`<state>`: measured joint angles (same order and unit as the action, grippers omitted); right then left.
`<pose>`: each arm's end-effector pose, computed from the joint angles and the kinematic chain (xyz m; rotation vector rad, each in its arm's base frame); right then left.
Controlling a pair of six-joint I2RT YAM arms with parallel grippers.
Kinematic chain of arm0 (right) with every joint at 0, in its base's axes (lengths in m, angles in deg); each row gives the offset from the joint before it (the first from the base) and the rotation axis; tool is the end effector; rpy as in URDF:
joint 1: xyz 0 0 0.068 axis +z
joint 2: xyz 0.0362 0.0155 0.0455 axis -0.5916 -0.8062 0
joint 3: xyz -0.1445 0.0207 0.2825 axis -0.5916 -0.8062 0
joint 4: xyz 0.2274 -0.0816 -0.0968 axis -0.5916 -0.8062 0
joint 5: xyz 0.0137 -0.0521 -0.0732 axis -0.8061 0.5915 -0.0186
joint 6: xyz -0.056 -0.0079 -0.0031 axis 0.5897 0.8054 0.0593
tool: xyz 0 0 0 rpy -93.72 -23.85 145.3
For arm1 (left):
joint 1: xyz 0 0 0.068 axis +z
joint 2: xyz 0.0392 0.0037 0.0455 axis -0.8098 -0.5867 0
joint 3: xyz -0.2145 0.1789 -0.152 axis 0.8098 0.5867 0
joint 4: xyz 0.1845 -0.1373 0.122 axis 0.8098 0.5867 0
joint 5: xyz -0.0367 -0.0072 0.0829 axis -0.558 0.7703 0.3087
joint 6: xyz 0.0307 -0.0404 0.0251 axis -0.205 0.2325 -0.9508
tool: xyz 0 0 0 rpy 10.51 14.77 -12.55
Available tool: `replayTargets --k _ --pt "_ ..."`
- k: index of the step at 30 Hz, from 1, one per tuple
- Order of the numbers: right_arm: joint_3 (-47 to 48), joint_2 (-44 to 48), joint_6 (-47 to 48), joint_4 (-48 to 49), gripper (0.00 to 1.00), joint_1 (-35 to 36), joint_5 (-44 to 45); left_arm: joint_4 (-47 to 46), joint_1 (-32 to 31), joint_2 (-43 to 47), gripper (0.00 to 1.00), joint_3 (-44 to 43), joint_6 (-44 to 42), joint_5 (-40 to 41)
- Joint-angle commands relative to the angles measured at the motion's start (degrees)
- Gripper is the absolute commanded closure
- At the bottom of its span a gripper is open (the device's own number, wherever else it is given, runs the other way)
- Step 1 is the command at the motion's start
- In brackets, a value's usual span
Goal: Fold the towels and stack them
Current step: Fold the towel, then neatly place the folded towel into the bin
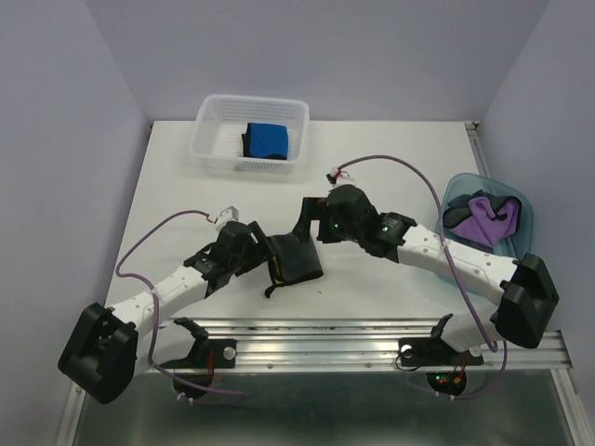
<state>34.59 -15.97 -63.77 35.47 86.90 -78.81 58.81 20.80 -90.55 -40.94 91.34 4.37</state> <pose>0.2054 0.2418 0.3381 -0.1533 2.2645 0.7238 0.1670 -0.1045 0.2304 -0.4226 2.2544 -0.6907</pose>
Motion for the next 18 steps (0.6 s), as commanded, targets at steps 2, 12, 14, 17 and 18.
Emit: replayTargets --k 2,12,14,17,18 --pt "-4.2 4.1 -0.8 -0.3 0.00 -0.3 6.6 -4.3 0.1 -3.4 0.14 -0.8 -3.0 -1.0" --pt "-5.2 4.5 -0.4 -1.2 0.00 -0.5 6.4 -4.7 0.1 -16.7 0.30 -6.4 -5.0 5.9" --pt "-5.4 4.7 -0.2 -1.1 0.00 -0.6 6.8 -4.5 0.0 -18.0 0.32 -7.1 -5.8 6.4" --pt "-5.5 4.9 0.2 -1.2 0.00 -0.7 7.3 -4.5 -0.7 -20.2 0.38 -8.0 -7.1 6.5" --pt "-5.6 5.0 0.2 -1.1 0.00 -0.8 7.4 -4.6 -1.0 -20.7 0.39 -8.3 -7.3 6.8"
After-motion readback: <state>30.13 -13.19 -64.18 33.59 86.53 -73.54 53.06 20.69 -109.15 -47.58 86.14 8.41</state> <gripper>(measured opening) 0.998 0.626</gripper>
